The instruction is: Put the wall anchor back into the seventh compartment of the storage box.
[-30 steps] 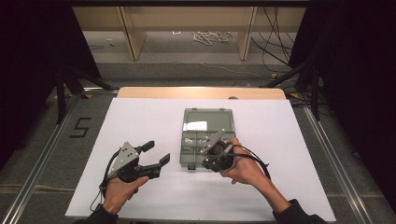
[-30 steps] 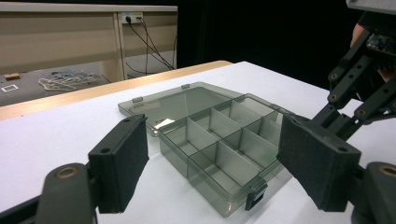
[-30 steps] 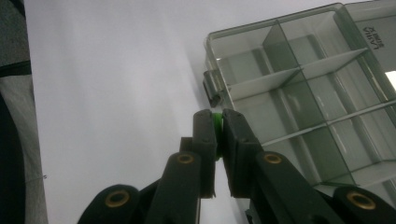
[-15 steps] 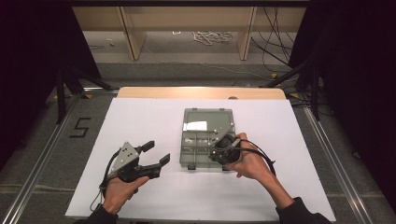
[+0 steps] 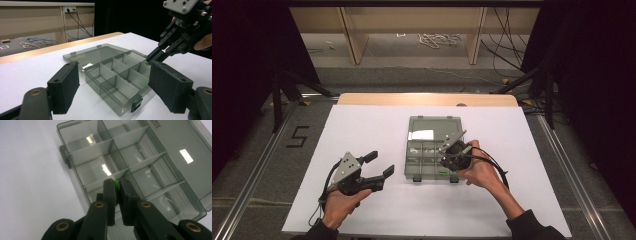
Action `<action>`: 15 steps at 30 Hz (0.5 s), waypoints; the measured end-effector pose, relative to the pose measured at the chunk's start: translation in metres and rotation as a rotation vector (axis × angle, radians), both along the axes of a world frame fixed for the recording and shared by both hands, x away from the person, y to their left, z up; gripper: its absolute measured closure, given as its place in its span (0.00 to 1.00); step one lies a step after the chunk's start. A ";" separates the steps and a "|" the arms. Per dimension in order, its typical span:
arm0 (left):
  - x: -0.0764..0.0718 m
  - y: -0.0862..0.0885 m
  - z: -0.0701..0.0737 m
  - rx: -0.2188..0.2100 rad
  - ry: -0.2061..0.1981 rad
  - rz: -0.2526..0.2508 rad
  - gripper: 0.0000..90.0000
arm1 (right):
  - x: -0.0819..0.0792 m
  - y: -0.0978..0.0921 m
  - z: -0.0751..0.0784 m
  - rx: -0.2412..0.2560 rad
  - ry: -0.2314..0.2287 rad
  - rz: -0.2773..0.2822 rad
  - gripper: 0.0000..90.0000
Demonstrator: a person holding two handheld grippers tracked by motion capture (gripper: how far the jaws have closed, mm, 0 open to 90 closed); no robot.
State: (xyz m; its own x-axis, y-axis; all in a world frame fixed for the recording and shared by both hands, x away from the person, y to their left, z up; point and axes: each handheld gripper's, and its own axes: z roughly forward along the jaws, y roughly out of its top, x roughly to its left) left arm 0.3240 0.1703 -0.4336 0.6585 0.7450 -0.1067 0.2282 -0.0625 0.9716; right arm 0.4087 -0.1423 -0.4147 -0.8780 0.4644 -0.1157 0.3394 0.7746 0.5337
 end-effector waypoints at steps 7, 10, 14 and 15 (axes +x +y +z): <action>0.001 0.000 0.000 0.000 0.002 0.001 0.26 | 0.004 0.001 -0.008 -0.002 0.003 -0.011 0.94; 0.001 0.000 -0.001 0.002 0.005 0.002 0.26 | 0.005 0.001 -0.014 -0.009 0.007 -0.004 0.94; 0.002 0.000 0.000 0.002 0.005 0.003 0.26 | 0.007 0.001 -0.018 -0.006 0.017 -0.007 0.94; 0.002 -0.001 -0.001 0.002 0.006 0.002 0.26 | 0.007 0.002 -0.019 -0.006 0.011 -0.006 0.94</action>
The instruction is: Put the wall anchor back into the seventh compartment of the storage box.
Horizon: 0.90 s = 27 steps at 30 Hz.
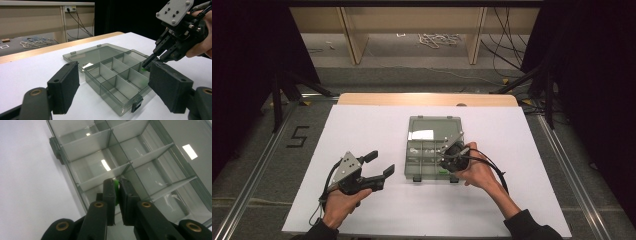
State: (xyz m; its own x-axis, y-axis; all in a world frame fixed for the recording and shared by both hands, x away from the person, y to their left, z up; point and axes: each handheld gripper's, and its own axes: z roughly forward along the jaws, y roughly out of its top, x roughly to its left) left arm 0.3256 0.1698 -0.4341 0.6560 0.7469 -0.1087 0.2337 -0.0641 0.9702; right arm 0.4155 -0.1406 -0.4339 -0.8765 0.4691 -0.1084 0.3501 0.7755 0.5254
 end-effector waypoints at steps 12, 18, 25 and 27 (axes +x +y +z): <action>0.002 -0.002 -0.001 0.003 0.009 0.000 0.26 | 0.000 -0.005 0.000 0.040 0.007 -0.035 0.75; 0.002 -0.001 -0.001 -0.001 0.008 0.001 0.26 | -0.001 -0.013 0.010 0.118 -0.020 -0.087 0.54; 0.002 -0.001 -0.001 -0.001 0.006 -0.003 0.26 | -0.001 -0.026 0.016 0.232 -0.073 -0.219 0.32; 0.002 -0.001 -0.001 -0.001 0.005 -0.003 0.26 | 0.000 -0.031 0.018 0.245 -0.064 -0.233 0.31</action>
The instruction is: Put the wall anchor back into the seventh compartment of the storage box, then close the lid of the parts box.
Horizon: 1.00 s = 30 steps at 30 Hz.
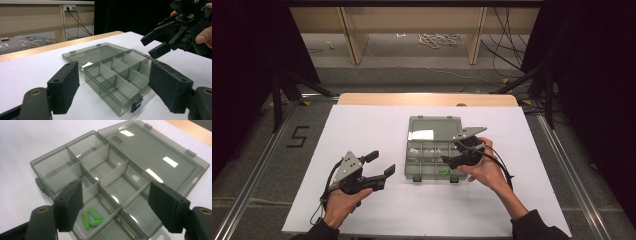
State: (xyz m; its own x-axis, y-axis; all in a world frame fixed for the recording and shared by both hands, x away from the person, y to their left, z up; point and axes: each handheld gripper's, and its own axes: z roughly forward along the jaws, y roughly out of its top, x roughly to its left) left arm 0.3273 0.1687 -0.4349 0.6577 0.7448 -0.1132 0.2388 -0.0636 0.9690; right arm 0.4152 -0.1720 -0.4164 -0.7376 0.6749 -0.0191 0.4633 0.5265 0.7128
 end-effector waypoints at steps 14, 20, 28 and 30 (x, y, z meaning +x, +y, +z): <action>0.000 -0.005 -0.001 0.010 0.006 -0.013 0.26 | 0.004 -0.025 0.002 0.069 -0.027 -0.065 0.27; 0.001 -0.007 0.001 -0.003 0.005 -0.025 0.26 | 0.012 -0.036 -0.001 0.100 -0.042 -0.091 0.26; 0.003 -0.020 0.003 0.038 0.052 -0.046 0.27 | 0.020 -0.047 -0.001 0.145 -0.055 -0.127 0.25; 0.006 -0.023 0.005 0.069 0.045 -0.061 0.28 | 0.022 -0.049 0.000 0.139 -0.053 -0.136 0.24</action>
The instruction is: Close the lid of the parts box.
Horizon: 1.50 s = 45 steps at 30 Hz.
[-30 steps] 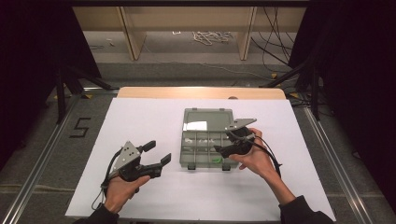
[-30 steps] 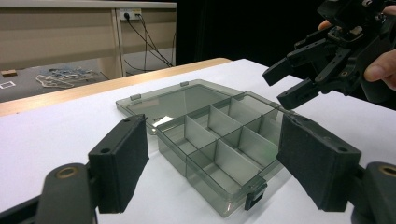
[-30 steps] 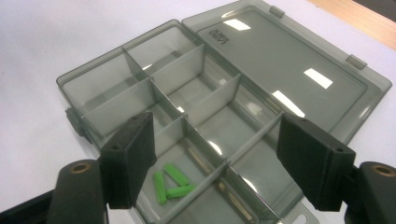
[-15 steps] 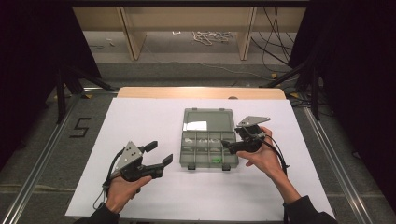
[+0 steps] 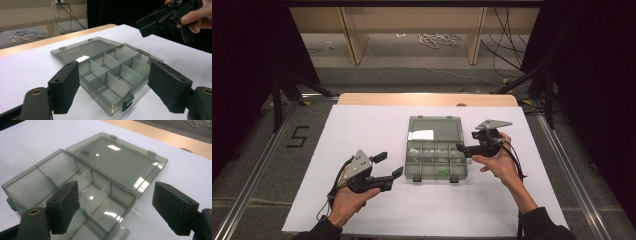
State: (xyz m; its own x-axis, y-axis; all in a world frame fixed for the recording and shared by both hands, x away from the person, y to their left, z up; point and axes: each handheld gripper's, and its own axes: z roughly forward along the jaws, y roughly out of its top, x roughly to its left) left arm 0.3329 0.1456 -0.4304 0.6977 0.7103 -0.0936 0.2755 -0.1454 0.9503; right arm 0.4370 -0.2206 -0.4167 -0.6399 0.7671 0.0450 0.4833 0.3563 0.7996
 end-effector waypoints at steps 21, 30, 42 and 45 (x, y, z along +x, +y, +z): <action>0.044 -0.029 -0.009 0.182 0.236 -0.004 0.42 | 0.039 -0.013 0.011 0.086 0.069 -0.057 0.24; 0.057 -0.038 -0.019 0.214 0.301 0.009 0.53 | 0.060 -0.013 0.000 0.081 0.149 -0.105 0.23; 0.070 -0.038 -0.030 0.255 0.384 0.020 0.68 | 0.084 -0.006 -0.011 0.025 0.179 -0.122 0.26; 0.070 -0.040 -0.032 0.265 0.385 0.023 0.72 | 0.088 -0.005 -0.015 0.032 0.230 -0.132 0.26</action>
